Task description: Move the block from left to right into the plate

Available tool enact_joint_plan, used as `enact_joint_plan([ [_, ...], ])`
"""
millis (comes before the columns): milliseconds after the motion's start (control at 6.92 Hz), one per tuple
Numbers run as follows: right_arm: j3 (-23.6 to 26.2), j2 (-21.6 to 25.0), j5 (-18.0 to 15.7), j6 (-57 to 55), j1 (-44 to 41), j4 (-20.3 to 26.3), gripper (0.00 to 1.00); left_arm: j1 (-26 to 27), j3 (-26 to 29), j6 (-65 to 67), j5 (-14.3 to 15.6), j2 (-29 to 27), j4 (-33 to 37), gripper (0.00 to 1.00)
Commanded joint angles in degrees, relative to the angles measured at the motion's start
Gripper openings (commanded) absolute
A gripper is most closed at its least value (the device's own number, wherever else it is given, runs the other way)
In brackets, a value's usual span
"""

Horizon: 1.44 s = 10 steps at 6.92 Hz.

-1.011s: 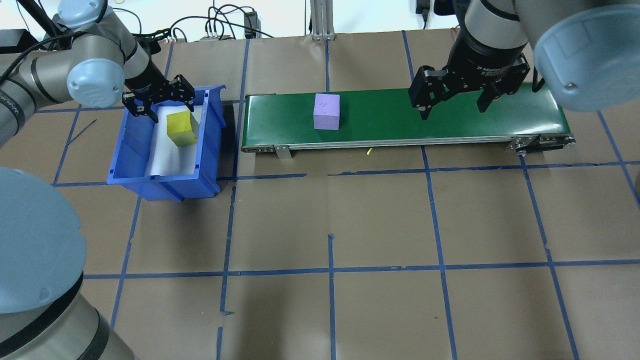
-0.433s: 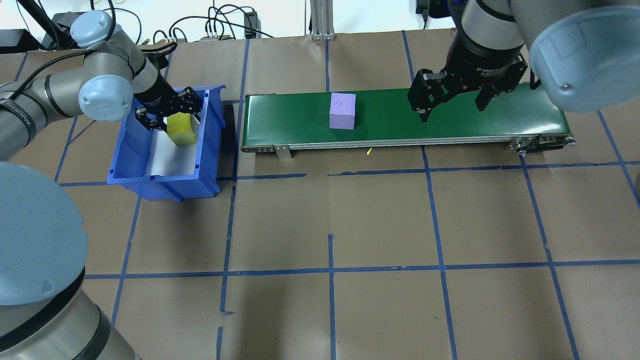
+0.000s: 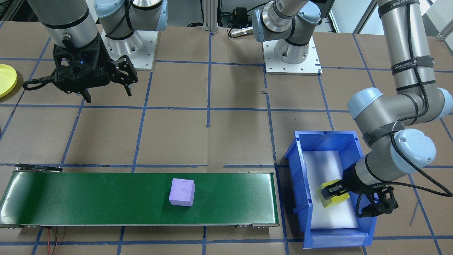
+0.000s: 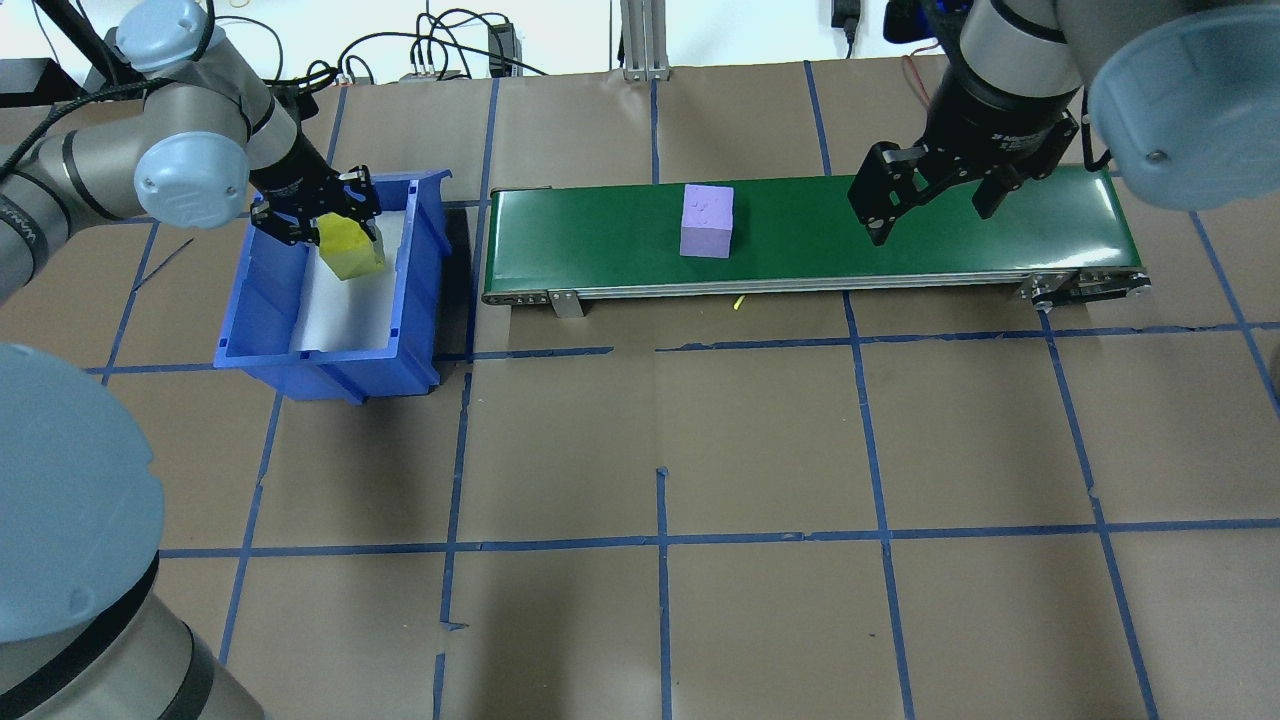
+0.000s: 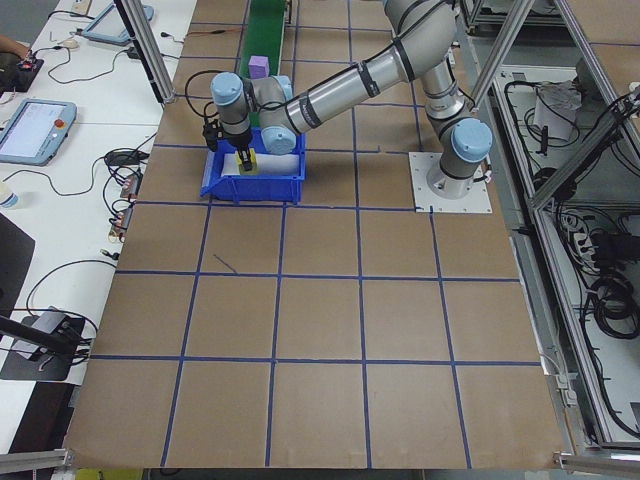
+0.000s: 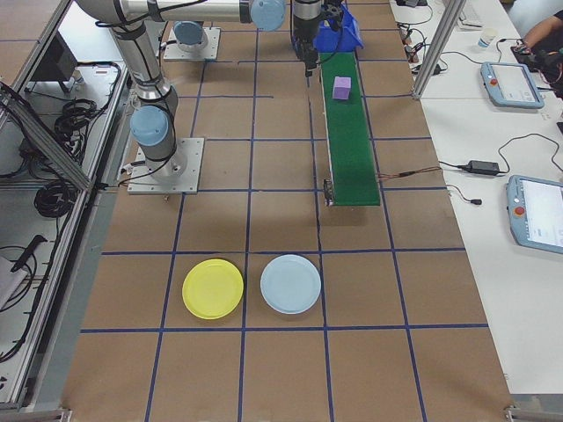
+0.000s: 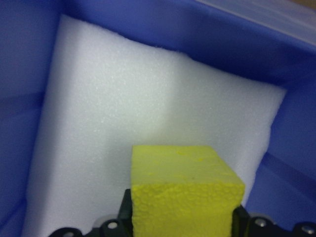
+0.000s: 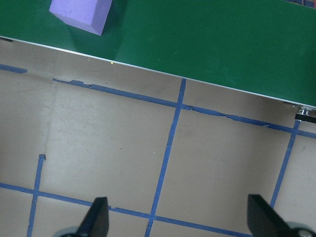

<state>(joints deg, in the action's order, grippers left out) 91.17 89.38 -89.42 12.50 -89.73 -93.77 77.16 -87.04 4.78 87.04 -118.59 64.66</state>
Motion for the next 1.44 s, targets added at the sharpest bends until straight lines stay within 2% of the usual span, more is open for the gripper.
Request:
enact_joint_plan([
  [0, -0.3, -0.1, 0.3, 0.2, 6.3, -0.2, 1.0, 0.2, 0.6, 0.1, 1.3, 6.0, 6.1, 0.26],
  [289, 0.3, -0.4, 0.0, 0.9, 17.3, 0.0, 1.0, 2.9, 9.3, 1.0, 1.0, 7.4, 16.8, 0.26],
  [433, 0.5, -0.7, -0.5, 0.8, 20.5, 0.0, 1.0, 7.3, 11.0, 1.0, 1.2, 7.6, 17.4, 0.26],
  [722, 0.5, -1.5, 0.0, 0.4, 22.0, 0.3, 1.0, 13.1, 11.3, 1.8, 1.2, 6.9, 16.6, 0.26],
  [867, 0.5, -2.1, -0.4, 0.7, 22.8, 0.1, 1.0, 15.1, 10.9, 0.9, -0.4, 4.3, 14.0, 0.26],
  [1011, 0.5, -2.4, 0.2, 0.5, 23.5, 0.1, 1.0, 19.8, 10.9, 0.7, 0.3, 1.0, 9.0, 0.26],
  [1300, 0.4, -3.8, -0.2, 0.3, 24.0, -0.4, 1.0, 21.1, 8.5, 1.8, -0.3, -1.0, 6.8, 0.26],
])
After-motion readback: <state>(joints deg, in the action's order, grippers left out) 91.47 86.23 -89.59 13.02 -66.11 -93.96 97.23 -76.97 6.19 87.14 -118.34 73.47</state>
